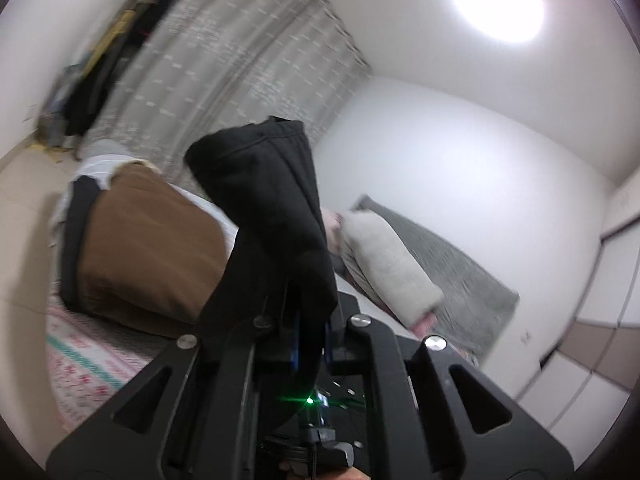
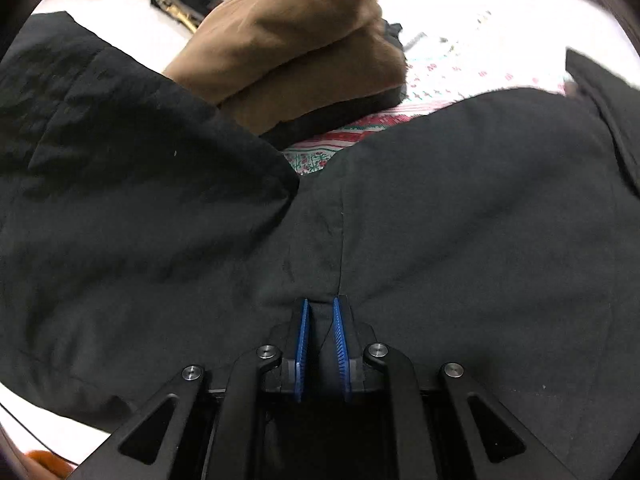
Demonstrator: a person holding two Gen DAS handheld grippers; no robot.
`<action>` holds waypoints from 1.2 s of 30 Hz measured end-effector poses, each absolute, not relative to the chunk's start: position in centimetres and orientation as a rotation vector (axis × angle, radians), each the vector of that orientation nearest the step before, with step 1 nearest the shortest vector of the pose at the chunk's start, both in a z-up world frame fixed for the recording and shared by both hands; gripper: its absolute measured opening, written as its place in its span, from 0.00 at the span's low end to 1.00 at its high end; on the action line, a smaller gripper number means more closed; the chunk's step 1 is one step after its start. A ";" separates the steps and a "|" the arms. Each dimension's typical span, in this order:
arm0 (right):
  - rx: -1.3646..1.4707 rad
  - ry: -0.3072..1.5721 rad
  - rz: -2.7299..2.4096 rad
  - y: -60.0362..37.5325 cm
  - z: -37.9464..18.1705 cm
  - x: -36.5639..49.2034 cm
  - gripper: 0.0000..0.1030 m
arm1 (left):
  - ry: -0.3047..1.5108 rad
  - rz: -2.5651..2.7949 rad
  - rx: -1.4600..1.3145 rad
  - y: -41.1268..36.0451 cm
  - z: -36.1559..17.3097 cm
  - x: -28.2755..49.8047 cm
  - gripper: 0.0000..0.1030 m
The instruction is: Fold large clothes
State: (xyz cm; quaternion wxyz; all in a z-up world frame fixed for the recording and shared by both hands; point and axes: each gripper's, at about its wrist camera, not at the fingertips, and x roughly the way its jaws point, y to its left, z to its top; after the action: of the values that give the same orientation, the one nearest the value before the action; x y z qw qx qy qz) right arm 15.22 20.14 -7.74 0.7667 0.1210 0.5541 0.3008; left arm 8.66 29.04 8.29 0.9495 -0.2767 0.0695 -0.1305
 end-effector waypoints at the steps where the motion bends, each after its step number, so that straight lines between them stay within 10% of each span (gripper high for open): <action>1: 0.287 1.215 0.662 19.1 -7.4 15.1 0.25 | 0.157 -0.284 -0.546 27.7 8.8 9.2 0.10; 5: 0.332 1.175 0.629 13.2 -5.1 14.0 0.59 | 0.260 -0.367 -0.493 21.9 9.5 11.3 0.11; 14: 0.450 1.108 0.474 -3.6 -1.8 12.0 0.68 | 0.527 -0.490 -0.386 9.6 4.3 13.8 0.14; 25: 0.556 1.133 0.253 -18.1 -5.3 9.4 0.69 | 0.783 -0.589 -0.187 9.3 0.2 11.1 0.73; 32: 0.716 1.103 0.381 -18.3 -5.8 8.2 0.69 | 0.744 -0.298 -0.208 20.6 -0.2 12.3 0.73; 36: 0.629 1.144 0.466 -12.8 -6.4 9.4 0.60 | 0.756 -0.196 -0.252 24.3 -1.7 12.6 0.50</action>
State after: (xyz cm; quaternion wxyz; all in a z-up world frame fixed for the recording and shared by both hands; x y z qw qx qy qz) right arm 9.35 -12.80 -6.42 0.7692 0.2901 0.5274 0.2148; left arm 12.63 24.25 -1.69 0.9171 -0.1224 0.3674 -0.0952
